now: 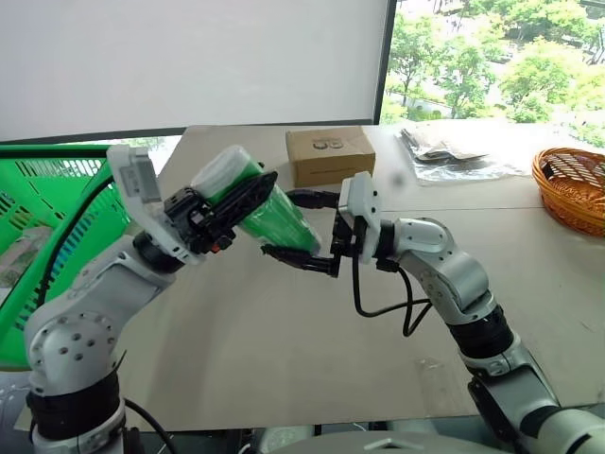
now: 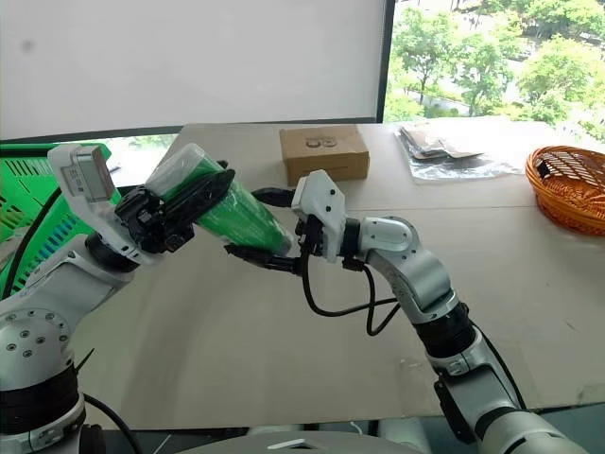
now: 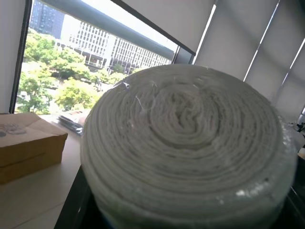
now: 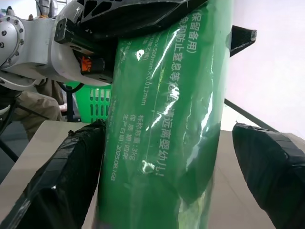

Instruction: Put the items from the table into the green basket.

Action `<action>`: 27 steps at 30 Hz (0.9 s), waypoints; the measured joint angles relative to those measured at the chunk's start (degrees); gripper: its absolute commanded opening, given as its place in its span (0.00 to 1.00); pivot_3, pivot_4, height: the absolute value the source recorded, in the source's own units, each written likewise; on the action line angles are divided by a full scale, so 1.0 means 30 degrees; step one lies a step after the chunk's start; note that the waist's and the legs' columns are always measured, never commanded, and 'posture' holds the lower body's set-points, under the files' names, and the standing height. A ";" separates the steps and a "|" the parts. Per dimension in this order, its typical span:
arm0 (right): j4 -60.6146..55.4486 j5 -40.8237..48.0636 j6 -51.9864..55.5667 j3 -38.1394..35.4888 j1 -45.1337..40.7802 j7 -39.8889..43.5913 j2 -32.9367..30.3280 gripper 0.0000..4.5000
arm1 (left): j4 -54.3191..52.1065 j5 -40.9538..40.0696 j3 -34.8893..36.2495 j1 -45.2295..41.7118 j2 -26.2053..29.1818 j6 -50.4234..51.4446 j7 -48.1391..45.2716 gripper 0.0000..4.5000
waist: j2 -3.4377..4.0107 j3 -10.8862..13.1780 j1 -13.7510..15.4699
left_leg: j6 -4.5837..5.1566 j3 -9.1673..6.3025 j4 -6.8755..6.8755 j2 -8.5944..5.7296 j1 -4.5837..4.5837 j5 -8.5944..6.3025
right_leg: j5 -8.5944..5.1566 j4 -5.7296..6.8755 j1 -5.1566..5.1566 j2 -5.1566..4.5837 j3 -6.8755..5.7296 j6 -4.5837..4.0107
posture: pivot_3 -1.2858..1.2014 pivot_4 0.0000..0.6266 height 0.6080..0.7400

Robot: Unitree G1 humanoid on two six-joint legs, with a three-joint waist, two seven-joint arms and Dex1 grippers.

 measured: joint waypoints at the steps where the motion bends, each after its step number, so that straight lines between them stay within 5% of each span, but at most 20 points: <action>1: -0.0041 -0.0017 0.0069 -0.0079 0.0054 -0.0115 -0.0248 1.00 | 0.0146 0.0476 -0.0043 -0.0208 0.0098 -0.0051 0.0289 0.42 | -0.0002 -0.0001 0.0009 | -0.0002 -0.0004 0.0000 -0.0004 0.0000 0.0002 | 0.0000 0.0002 0.0001 0.0002 -0.0003 0.0000 | 0.60 0.00 1.00; 8: -0.0269 0.1571 0.1347 -0.3254 0.1752 0.1929 -0.5220 1.00 | 0.2963 0.5592 0.1521 -0.1512 0.4900 -0.0047 0.2723 0.42 | -0.0060 0.0134 0.0105 | -0.0001 0.0000 -0.0007 -0.0014 -0.0024 0.0001 | -0.0005 -0.0034 -0.0009 0.0010 -0.0016 0.0005 | 0.61 0.00 1.00; 13: -0.0297 0.6452 0.3579 -0.7731 0.1764 0.4057 -0.7652 1.00 | 0.8295 1.2971 0.3838 -0.0660 0.9481 -0.1967 0.3489 0.42 | -0.0064 0.0175 -0.0055 | 0.0001 0.0033 -0.0205 -0.0003 0.0061 0.0001 | -0.0002 -0.0091 -0.0005 0.0009 -0.0009 0.0018 | 0.62 0.00 1.00; 20: -0.0416 0.9627 0.5755 -0.9244 0.0954 0.4870 -0.9206 1.00 | 1.6931 1.8948 0.5834 0.1880 1.0338 -0.4999 0.3749 0.42 | -0.0137 0.0173 0.0114 | -0.0001 -0.0026 -0.0328 0.0105 0.0042 -0.0001 | -0.0018 -0.0197 -0.0014 -0.0101 -0.0093 -0.0016 | 0.62 0.00 1.00; 27: -0.0867 1.0648 0.6215 -0.9305 -0.0115 0.4628 -0.8909 1.00 | 2.3832 2.0317 0.5366 -0.1103 1.0587 -0.9317 0.2753 0.42 | -0.0383 0.0019 0.1079 | -0.0014 -0.0112 -0.0315 0.0069 -0.0119 -0.0008 | -0.0002 -0.0296 -0.0070 -0.0297 -0.0192 -0.0017 | 0.62 0.00 1.00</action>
